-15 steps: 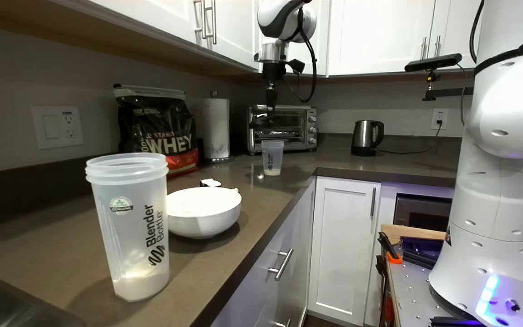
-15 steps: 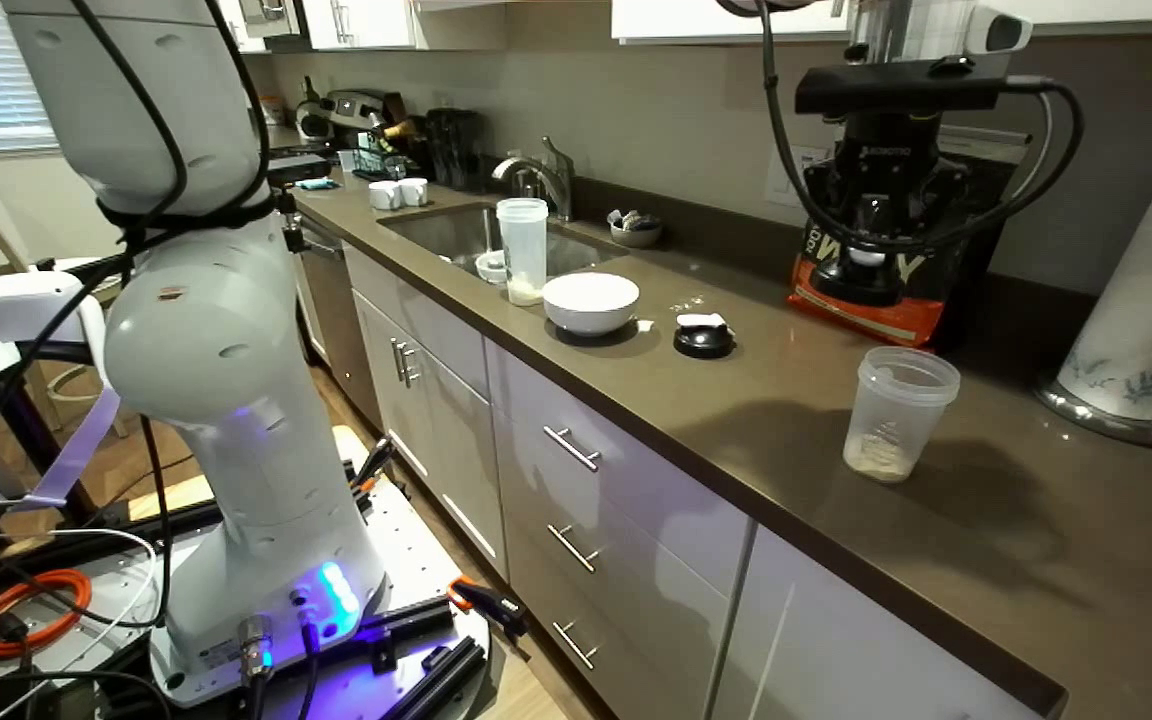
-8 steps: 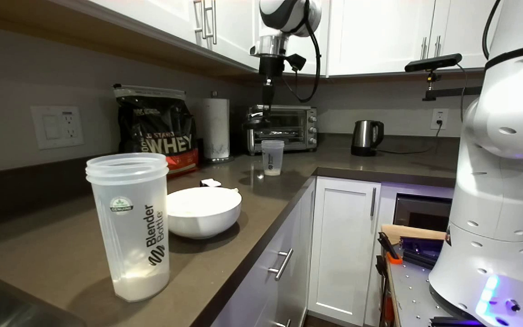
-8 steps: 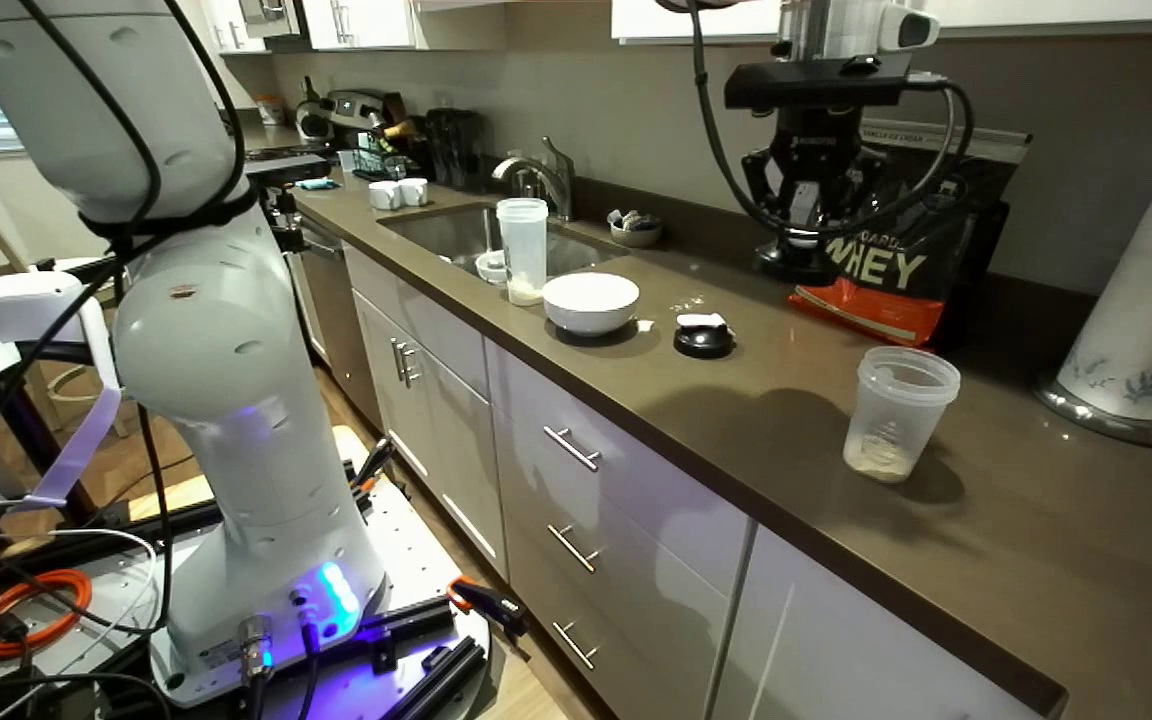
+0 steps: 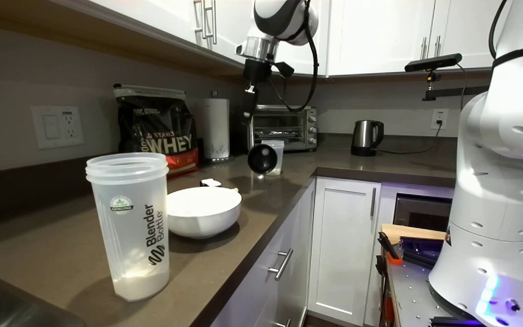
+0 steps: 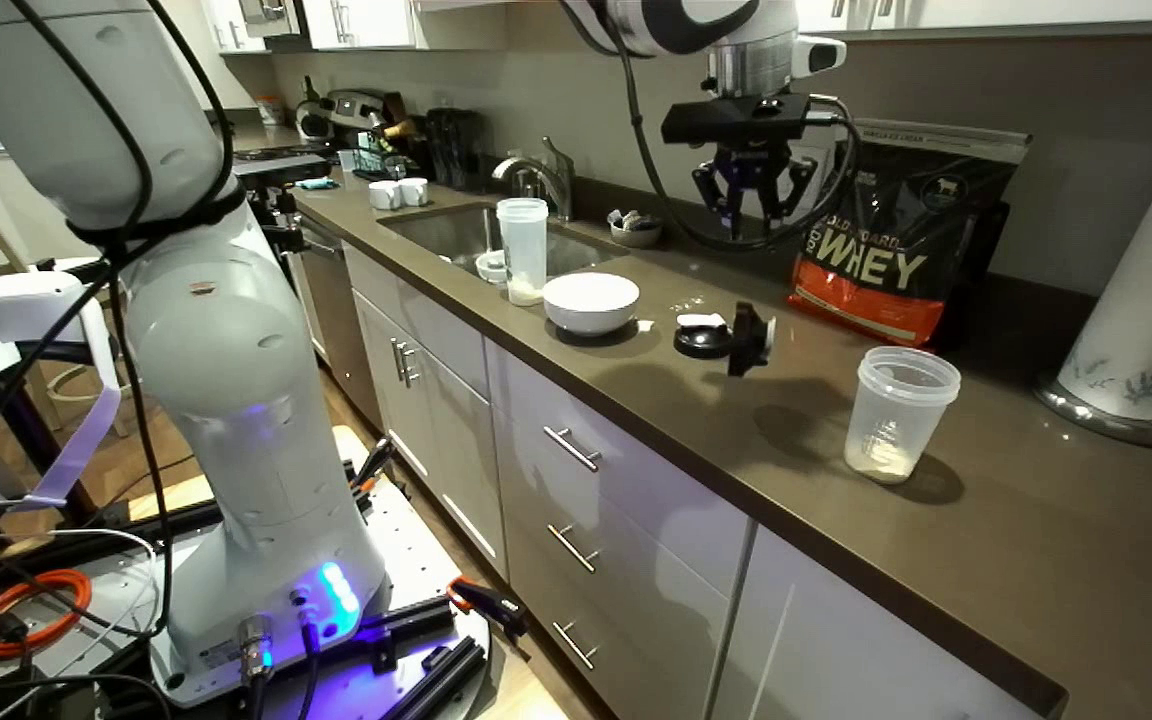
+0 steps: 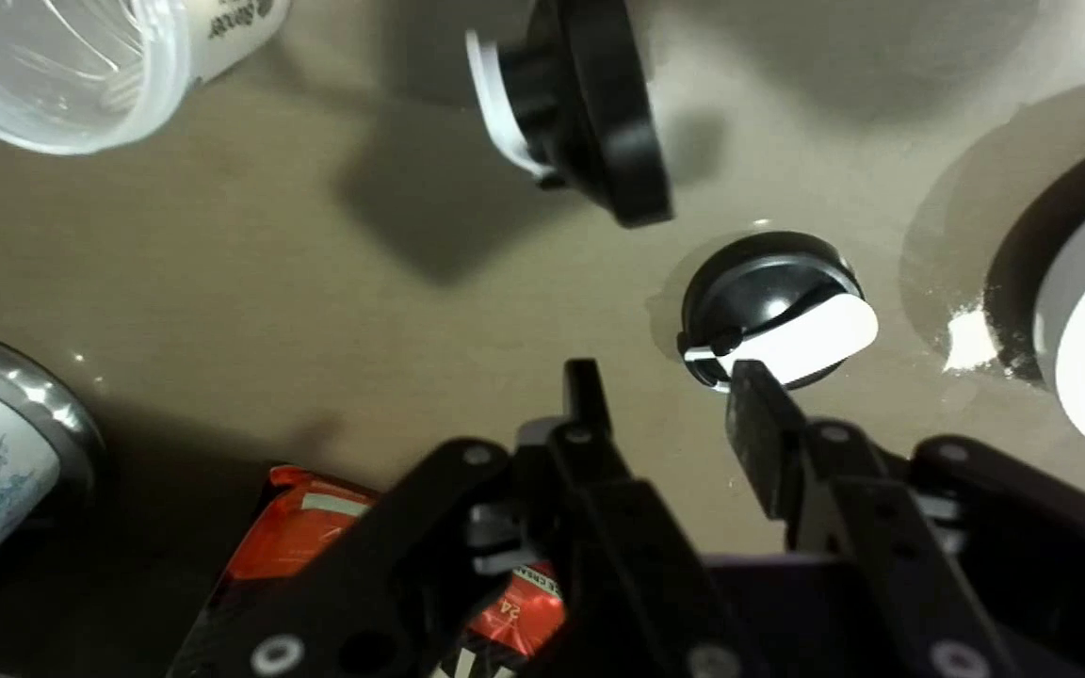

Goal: Remove the lid from the shaker.

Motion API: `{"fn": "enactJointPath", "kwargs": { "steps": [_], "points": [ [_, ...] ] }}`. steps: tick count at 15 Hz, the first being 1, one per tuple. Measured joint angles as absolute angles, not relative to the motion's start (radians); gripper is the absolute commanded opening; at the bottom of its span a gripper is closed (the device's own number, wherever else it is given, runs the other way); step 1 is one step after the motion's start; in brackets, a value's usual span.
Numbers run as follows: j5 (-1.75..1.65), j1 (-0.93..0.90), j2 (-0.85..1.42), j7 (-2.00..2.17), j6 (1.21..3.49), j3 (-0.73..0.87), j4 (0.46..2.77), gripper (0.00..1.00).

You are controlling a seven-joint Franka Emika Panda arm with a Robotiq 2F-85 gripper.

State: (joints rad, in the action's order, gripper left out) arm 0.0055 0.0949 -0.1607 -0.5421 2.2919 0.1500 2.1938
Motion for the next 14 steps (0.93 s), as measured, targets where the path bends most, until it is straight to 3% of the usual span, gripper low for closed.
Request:
{"fn": "enactJointPath", "kwargs": {
  "steps": [9, 11, 14],
  "points": [
    [0.016, 0.049, -0.190, -0.431, 2.392, 0.133, 2.287, 0.14],
    [0.016, 0.048, -0.206, -0.411, 2.392, 0.131, 2.303, 0.63],
    [0.015, 0.048, -0.235, -0.381, 2.391, 0.123, 2.329, 0.70]
  ]
}}
